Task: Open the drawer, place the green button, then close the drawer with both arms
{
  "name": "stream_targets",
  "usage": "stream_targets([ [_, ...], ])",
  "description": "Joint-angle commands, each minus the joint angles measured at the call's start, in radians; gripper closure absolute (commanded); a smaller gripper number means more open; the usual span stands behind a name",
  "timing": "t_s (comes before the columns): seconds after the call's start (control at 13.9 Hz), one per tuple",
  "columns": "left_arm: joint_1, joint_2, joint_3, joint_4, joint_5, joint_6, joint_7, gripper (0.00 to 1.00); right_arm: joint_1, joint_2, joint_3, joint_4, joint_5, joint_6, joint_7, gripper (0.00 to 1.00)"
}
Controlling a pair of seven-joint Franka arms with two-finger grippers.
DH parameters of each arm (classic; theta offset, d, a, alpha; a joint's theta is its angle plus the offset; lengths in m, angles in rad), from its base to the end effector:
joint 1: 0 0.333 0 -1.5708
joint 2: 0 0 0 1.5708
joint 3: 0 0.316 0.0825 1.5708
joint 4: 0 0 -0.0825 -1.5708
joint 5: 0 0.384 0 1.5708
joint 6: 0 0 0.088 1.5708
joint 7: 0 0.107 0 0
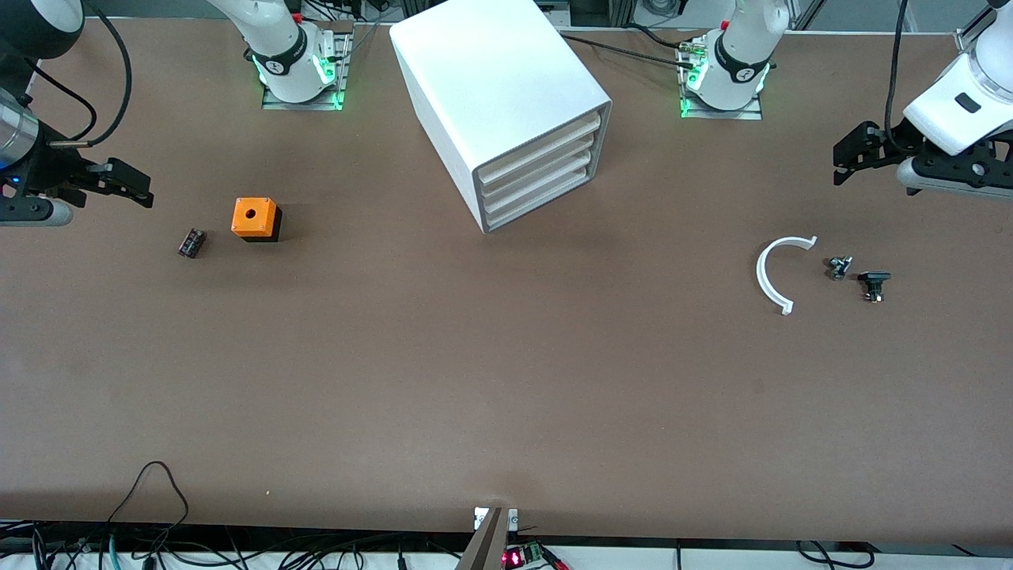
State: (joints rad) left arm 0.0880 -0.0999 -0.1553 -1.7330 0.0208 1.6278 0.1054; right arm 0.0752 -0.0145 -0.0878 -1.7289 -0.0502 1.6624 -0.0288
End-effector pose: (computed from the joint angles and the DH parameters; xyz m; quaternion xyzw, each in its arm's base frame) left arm 0.5254 -0.0371 0.6060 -0.9961 0.0864 0.0036 0.0180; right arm 0.5520 -0.0122 0.5655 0.9993 0.0111 -0.0265 0.0237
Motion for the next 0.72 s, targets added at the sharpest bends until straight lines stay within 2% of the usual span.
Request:
stream_targets([
  [0.0, -0.01, 0.017, 0.0, 0.021, 0.011, -0.02, 0.016, 0.0, -0.003, -0.013, 0.0, 0.011, 0.001, -0.007, -0.008, 0.0],
  [0.65, -0.001, 0.029, -0.003, 0.043, 0.01, -0.025, 0.005, 0.0, -0.003, -0.015, -0.012, 0.019, 0.004, -0.01, -0.013, 0.0],
])
